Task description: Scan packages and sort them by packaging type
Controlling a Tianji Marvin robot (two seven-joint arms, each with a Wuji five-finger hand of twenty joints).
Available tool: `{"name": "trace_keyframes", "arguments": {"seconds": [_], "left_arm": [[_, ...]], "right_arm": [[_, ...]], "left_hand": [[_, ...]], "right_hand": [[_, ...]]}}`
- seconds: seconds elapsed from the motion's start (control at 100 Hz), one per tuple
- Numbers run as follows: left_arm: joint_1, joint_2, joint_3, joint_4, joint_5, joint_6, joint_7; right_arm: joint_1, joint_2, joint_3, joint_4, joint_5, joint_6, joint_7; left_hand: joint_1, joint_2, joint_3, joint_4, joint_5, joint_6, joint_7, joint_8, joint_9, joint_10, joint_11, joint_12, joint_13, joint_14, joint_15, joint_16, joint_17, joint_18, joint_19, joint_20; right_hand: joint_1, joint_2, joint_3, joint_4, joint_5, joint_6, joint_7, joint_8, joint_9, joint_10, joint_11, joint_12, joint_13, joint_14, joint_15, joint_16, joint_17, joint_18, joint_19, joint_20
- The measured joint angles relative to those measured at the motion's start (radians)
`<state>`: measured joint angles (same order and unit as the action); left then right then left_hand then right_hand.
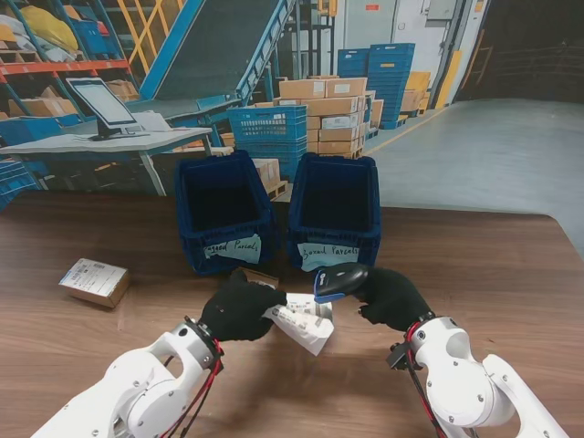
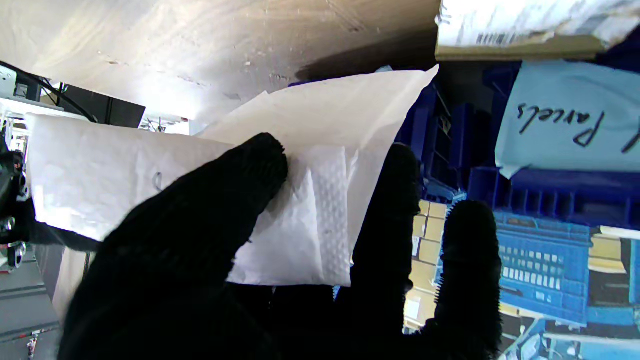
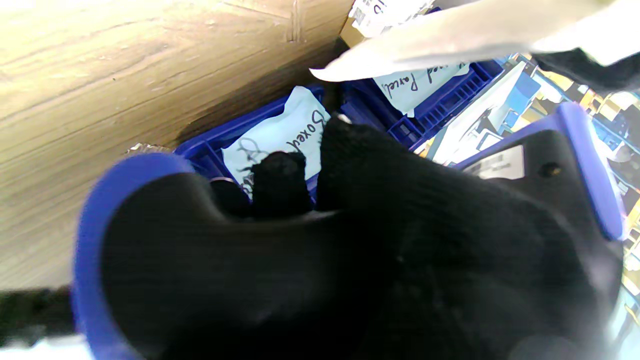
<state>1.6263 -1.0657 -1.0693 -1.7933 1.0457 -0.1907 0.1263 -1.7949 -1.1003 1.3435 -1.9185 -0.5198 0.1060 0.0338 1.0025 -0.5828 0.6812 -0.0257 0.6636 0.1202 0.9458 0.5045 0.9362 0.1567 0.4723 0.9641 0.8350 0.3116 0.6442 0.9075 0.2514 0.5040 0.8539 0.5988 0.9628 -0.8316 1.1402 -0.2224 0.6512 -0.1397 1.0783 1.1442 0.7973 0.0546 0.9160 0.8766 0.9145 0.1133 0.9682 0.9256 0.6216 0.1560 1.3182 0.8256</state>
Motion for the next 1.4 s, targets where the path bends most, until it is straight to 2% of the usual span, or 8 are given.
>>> {"name": "trace_keyframes", "arguments": {"seconds": [0.18, 0.43, 0.53, 0.65, 0.75, 0.94, 1.11, 1.4], "left_arm": [[0.023, 0.001, -0.048, -0.065, 0.000, 0.006, -0.032], [0.048, 0.002, -0.120, -0.133, -0.019, -0.003, -0.110], [0.049, 0.002, -0.139, -0.161, -0.057, 0.019, -0.131], [0.035, 0.000, -0.160, -0.188, -0.088, 0.077, -0.167], [0.010, -0.003, -0.178, -0.198, -0.130, 0.122, -0.183], [-0.052, -0.010, -0.211, -0.210, -0.155, 0.222, -0.205], [-0.114, -0.014, -0.235, -0.207, -0.186, 0.286, -0.224], [-0.264, -0.010, -0.234, -0.101, -0.237, 0.335, -0.319]], "right_arm": [[-0.004, 0.000, 0.013, -0.008, 0.001, 0.020, 0.007], [-0.007, 0.000, 0.021, -0.008, 0.008, 0.023, 0.018], [-0.008, 0.000, 0.021, -0.005, 0.014, 0.020, 0.021], [-0.009, 0.000, 0.018, 0.002, 0.021, 0.013, 0.021], [-0.010, 0.000, 0.017, 0.007, 0.023, 0.007, 0.020], [-0.010, 0.001, 0.011, 0.013, 0.026, 0.001, 0.019], [-0.003, 0.001, 0.003, 0.021, 0.029, 0.000, 0.019], [0.018, 0.000, -0.015, 0.039, 0.036, -0.006, 0.016]], "left_hand": [[0.000, 0.000, 0.000, 0.000, 0.000, 0.000, 0.000, 0.001, 0.000, 0.000, 0.001, 0.001, 0.000, 0.000, 0.000, 0.000, 0.000, 0.000, 0.000, 0.007], [0.000, 0.000, 0.000, 0.000, 0.000, 0.000, 0.000, 0.002, 0.000, 0.000, 0.007, 0.001, 0.000, 0.000, 0.000, 0.003, 0.002, 0.000, 0.001, 0.007], [0.000, 0.000, 0.000, 0.000, -0.002, 0.000, 0.007, 0.002, 0.000, 0.000, 0.007, 0.002, 0.000, 0.000, 0.000, 0.006, 0.002, 0.000, 0.001, 0.008], [0.000, 0.000, 0.000, 0.000, -0.002, 0.000, 0.010, 0.002, 0.000, 0.000, 0.008, 0.002, 0.000, 0.000, 0.000, 0.011, 0.003, 0.000, 0.002, 0.008], [0.000, 0.000, 0.000, 0.000, -0.002, 0.000, 0.010, 0.002, 0.000, 0.000, 0.008, 0.002, 0.000, 0.000, 0.000, 0.012, 0.003, 0.000, 0.002, 0.008], [0.000, 0.000, 0.000, 0.000, -0.002, 0.000, 0.010, 0.002, 0.000, 0.000, 0.008, 0.009, 0.004, 0.000, 0.000, 0.013, 0.004, 0.000, 0.002, 0.008], [0.000, 0.000, 0.000, 0.000, -0.002, 0.000, 0.010, 0.003, 0.004, 0.000, 0.008, 0.009, 0.005, 0.000, 0.000, 0.013, 0.004, 0.000, 0.003, 0.009], [0.000, 0.000, 0.000, 0.000, -0.003, 0.000, 0.010, 0.012, 0.004, 0.000, 0.008, 0.010, 0.005, 0.000, 0.000, 0.013, 0.004, 0.000, 0.004, 0.009]], "right_hand": [[0.000, 0.000, 0.000, 0.000, 0.000, 0.000, 0.000, 0.000, 0.000, 0.000, 0.000, 0.000, 0.000, 0.000, 0.000, 0.000, 0.000, 0.000, 0.000, 0.000], [0.000, 0.000, 0.000, 0.000, 0.000, 0.000, 0.000, 0.000, 0.000, 0.000, 0.000, 0.000, 0.000, 0.000, 0.000, 0.000, 0.000, 0.000, 0.000, 0.000], [0.000, 0.000, 0.000, 0.000, 0.000, 0.000, 0.000, 0.000, 0.000, 0.000, 0.000, 0.000, 0.000, 0.000, 0.000, 0.000, 0.000, 0.000, 0.000, 0.000], [0.000, 0.000, 0.000, 0.000, 0.000, 0.000, 0.000, 0.000, 0.000, 0.000, 0.000, 0.000, 0.000, 0.000, 0.000, 0.000, 0.000, 0.000, 0.000, 0.000], [0.000, 0.000, 0.000, 0.000, 0.000, 0.000, 0.000, 0.000, 0.000, 0.000, 0.000, 0.000, 0.000, 0.000, 0.000, 0.000, 0.000, 0.000, 0.000, 0.000], [0.000, 0.000, 0.001, 0.000, 0.000, 0.000, 0.000, 0.000, 0.000, 0.000, 0.000, 0.000, 0.000, 0.000, 0.000, 0.000, 0.000, 0.000, 0.000, 0.000], [0.000, 0.000, 0.001, 0.000, 0.000, 0.000, 0.000, 0.000, 0.000, 0.000, 0.000, 0.000, 0.000, 0.000, 0.000, 0.000, 0.000, 0.000, 0.000, 0.000], [0.000, 0.000, 0.001, 0.000, 0.000, 0.000, 0.000, 0.000, 0.000, 0.000, 0.000, 0.000, 0.000, 0.000, 0.000, 0.000, 0.000, 0.000, 0.000, 0.000]]}}
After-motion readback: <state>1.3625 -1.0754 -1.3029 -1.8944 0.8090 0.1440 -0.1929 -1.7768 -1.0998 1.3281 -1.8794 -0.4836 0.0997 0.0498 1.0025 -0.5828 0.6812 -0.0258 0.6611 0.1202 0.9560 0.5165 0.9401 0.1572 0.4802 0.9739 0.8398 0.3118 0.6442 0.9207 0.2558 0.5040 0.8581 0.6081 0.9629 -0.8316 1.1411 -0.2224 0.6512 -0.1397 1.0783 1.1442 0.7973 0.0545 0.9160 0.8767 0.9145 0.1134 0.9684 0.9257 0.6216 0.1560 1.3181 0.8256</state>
